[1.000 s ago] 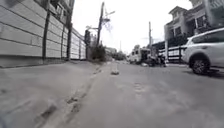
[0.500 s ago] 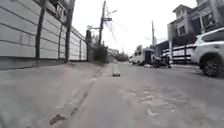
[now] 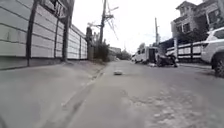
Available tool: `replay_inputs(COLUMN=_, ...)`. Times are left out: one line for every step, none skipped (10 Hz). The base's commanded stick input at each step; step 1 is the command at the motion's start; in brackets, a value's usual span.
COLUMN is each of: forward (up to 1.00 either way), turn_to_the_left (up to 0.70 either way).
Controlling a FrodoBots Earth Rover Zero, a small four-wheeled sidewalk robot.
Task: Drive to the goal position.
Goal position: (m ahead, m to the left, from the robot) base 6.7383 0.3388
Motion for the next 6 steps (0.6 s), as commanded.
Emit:
replay_inputs(forward=1.00, turn_to_the_left=-0.06)
replay_inputs(forward=1.00, turn_to_the_left=-0.32)
replay_inputs(forward=1.00, turn_to_the_left=-0.28)
replay_inputs(forward=1.00, turn_to_the_left=-0.19)
replay_inputs(forward=1.00, turn_to_the_left=-0.10)
replay_inputs(forward=1.00, turn_to_the_left=-0.04)
